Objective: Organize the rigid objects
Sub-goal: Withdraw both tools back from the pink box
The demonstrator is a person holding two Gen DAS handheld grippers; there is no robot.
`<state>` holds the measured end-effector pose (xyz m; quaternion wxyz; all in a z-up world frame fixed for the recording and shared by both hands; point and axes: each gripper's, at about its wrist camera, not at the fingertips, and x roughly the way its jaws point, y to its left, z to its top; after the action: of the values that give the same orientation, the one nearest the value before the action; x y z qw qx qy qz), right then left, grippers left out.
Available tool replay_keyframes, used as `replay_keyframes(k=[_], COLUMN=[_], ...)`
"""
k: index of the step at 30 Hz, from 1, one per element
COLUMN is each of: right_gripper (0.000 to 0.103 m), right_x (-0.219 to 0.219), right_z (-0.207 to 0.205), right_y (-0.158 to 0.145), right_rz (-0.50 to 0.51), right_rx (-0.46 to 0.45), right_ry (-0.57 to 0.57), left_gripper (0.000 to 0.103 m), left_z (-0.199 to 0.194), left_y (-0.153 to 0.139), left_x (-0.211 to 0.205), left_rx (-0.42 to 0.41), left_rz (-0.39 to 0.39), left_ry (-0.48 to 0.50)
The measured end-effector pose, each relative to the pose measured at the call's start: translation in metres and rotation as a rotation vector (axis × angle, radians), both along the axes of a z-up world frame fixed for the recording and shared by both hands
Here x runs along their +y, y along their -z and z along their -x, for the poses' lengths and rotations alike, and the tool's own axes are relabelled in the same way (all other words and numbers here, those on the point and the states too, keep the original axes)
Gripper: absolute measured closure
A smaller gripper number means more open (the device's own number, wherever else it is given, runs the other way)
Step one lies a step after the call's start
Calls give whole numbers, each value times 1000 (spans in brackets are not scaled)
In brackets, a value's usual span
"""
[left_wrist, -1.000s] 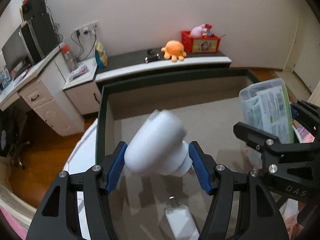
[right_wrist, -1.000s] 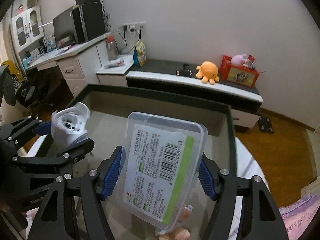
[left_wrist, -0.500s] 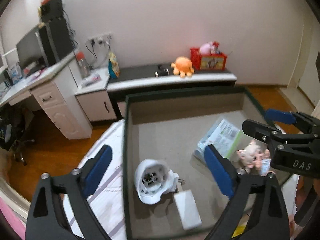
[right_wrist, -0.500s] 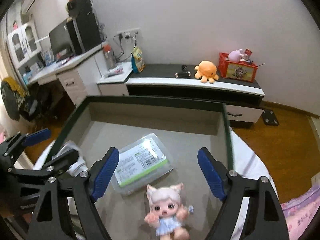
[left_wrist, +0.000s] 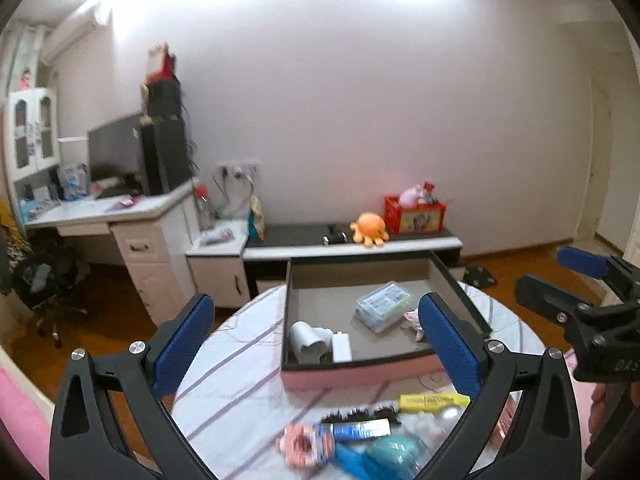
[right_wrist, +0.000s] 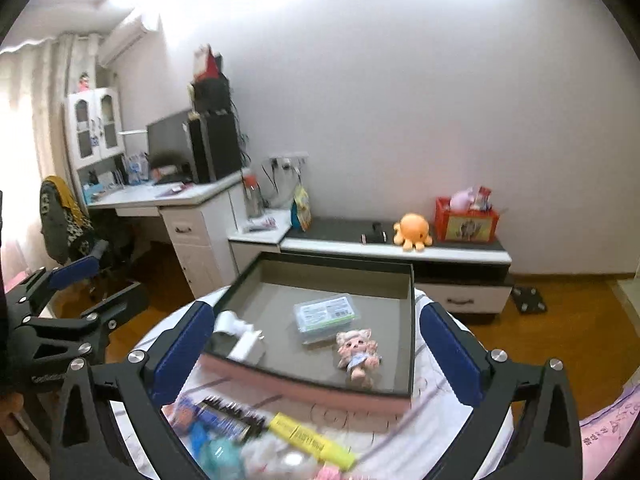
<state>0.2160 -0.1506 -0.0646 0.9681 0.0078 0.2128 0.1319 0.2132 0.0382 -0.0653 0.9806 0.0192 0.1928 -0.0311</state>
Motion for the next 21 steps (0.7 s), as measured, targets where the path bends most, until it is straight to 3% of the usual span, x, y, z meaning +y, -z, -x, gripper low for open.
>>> replay_keyframes(k=[8,13,21], right_gripper=[0,0,0], right_x=[-4,-6,-16], right_z=[116,158,184], right_y=[-3,3,5], right_rz=[7,14,-27], right_rx=[-205,-244,-236], right_ry=[90,130,156], left_gripper=[0,0,0], left_z=[106,153,182], left_y=[-7,-6,-7], left_x=[-12,-18,-24], left_rx=[-140,-207,-224], left_rz=[-10,-30,-50], left_ry=[-29,-52,-42])
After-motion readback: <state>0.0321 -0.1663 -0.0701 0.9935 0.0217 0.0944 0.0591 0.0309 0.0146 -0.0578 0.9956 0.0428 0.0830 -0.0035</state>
